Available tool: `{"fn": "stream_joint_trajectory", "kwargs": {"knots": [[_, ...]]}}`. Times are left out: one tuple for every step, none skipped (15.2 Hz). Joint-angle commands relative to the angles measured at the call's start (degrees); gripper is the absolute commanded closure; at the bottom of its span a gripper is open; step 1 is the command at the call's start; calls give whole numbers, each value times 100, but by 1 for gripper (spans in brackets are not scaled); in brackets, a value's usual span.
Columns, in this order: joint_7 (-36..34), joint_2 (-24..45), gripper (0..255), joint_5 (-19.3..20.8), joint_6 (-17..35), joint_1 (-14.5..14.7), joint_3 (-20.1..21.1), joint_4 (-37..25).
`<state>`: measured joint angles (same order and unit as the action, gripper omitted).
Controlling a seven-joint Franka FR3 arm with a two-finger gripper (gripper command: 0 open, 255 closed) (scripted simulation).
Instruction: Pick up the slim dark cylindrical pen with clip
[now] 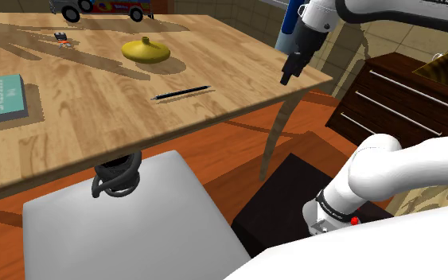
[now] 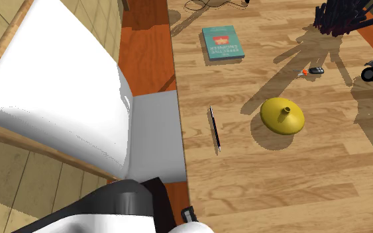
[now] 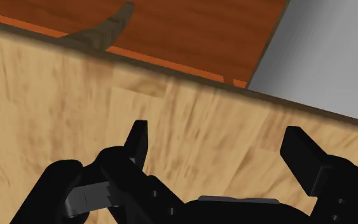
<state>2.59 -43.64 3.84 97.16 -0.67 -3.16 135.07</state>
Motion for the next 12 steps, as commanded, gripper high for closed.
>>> {"fn": "stream_joint_trajectory", "kwargs": {"knots": [[0,0,0,0,0,0,0,0],[122,211,0,-16,66,88,8,-141],[244,418,0,-33,124,175,18,-285],[366,622,0,-51,176,261,29,-432],[489,823,0,-70,221,343,44,-582],[611,1020,0,-89,260,426,59,-735],[732,1214,0,-108,293,505,76,-891],[854,1405,0,-128,320,582,97,-1049],[976,1592,0,-147,341,657,120,-1209],[1096,1777,0,-166,357,730,145,-1372],[1216,1958,0,-185,368,800,173,-1536],[1335,2137,0,-203,373,870,202,-1703]]}}
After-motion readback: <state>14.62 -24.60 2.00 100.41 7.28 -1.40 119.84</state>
